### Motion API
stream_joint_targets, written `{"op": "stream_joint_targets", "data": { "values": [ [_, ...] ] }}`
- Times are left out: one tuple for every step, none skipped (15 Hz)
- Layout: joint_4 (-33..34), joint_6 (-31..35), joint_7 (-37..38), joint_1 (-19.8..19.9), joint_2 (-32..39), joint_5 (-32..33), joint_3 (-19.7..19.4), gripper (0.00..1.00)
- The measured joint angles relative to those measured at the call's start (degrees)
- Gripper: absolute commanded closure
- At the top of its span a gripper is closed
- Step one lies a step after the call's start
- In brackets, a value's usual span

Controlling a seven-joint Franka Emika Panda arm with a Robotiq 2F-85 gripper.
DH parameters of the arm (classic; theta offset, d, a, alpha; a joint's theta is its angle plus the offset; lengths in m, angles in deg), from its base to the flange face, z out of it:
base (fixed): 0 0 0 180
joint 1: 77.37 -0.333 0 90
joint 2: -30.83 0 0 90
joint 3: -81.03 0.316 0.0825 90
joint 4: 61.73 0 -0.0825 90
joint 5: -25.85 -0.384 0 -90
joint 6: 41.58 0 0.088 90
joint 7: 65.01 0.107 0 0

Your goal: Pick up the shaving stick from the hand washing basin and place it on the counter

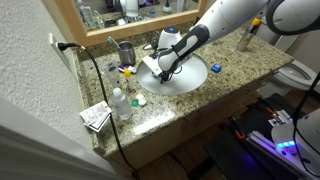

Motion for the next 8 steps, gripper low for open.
{"op": "stream_joint_targets", "data": {
  "values": [
    [-0.01, 1.98, 0.00, -0.62, 0.40, 0.35, -0.67, 0.00],
    [0.00, 2.83, -0.01, -1.02, 0.59, 0.47, -1.11, 0.00],
    [0.00, 3.12, -0.05, -1.20, 0.65, 0.53, -1.33, 0.00],
    [0.00, 3.18, -0.09, -1.26, 0.65, 0.56, -1.39, 0.00],
    [0.00, 3.01, -0.09, -1.34, 0.65, 0.15, -1.37, 0.00],
    [0.00, 3.03, 0.01, -1.38, 0.66, -0.34, -1.37, 0.00],
    [0.00, 3.19, 0.05, -1.39, 0.66, -0.72, -1.33, 0.00],
    [0.01, 3.21, 0.04, -1.32, 0.66, -1.30, -1.08, 0.00]
  ]
}}
